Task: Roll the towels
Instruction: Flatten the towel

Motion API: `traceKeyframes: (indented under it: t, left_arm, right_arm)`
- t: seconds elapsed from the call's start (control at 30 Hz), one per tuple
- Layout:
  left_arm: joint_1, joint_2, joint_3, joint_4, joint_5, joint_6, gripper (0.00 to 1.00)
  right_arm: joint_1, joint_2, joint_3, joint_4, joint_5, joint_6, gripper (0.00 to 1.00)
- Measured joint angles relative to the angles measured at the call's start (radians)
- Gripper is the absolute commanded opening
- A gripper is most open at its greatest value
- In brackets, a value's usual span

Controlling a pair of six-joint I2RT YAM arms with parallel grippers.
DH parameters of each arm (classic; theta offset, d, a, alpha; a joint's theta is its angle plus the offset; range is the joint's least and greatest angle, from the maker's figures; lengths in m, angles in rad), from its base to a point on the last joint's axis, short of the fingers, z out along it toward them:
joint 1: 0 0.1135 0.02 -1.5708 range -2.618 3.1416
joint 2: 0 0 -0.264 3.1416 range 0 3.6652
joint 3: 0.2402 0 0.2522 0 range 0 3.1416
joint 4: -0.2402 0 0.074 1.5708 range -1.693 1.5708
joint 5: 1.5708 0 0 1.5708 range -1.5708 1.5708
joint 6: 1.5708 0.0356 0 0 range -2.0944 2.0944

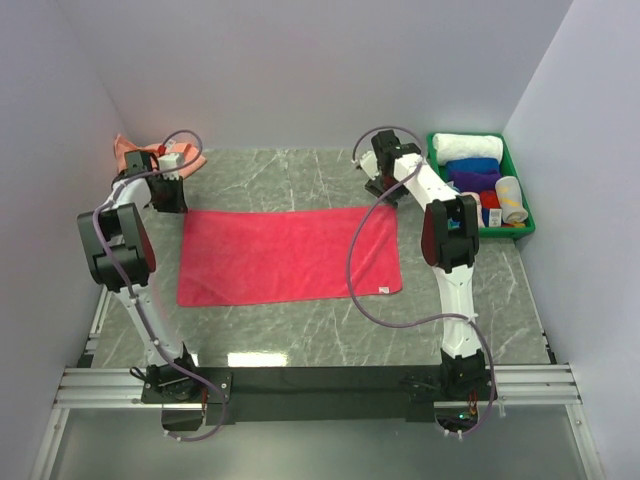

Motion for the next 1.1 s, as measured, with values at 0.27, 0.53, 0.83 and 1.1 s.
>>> traceKeyframes:
  t: [0.27,0.53,0.83,1.1]
  left_arm:
    - [0.022,-0.026,0.083,-0.076,-0.026,0.002,0.58]
    - [0.084,-0.376,-0.062,-0.250,0.033,0.140,0.46]
    - [0.079,-0.582,-0.421,-0.415,0.079,0.282,0.26]
    - [0.079,-0.647,-0.608,-0.461,0.057,0.318,0.25]
  right_arm:
    - [-0.026,-0.069,-0.006,-0.026,-0.031,0.016,0.57]
    - [-0.043,-0.416,-0.330,-0.233,-0.272,0.042,0.19]
    - [0.061,-0.473,-0.723,-0.259,-0.399,0.082,0.12]
    - [0.105,-0.473,-0.799,-0.157,-0.379,0.150,0.10]
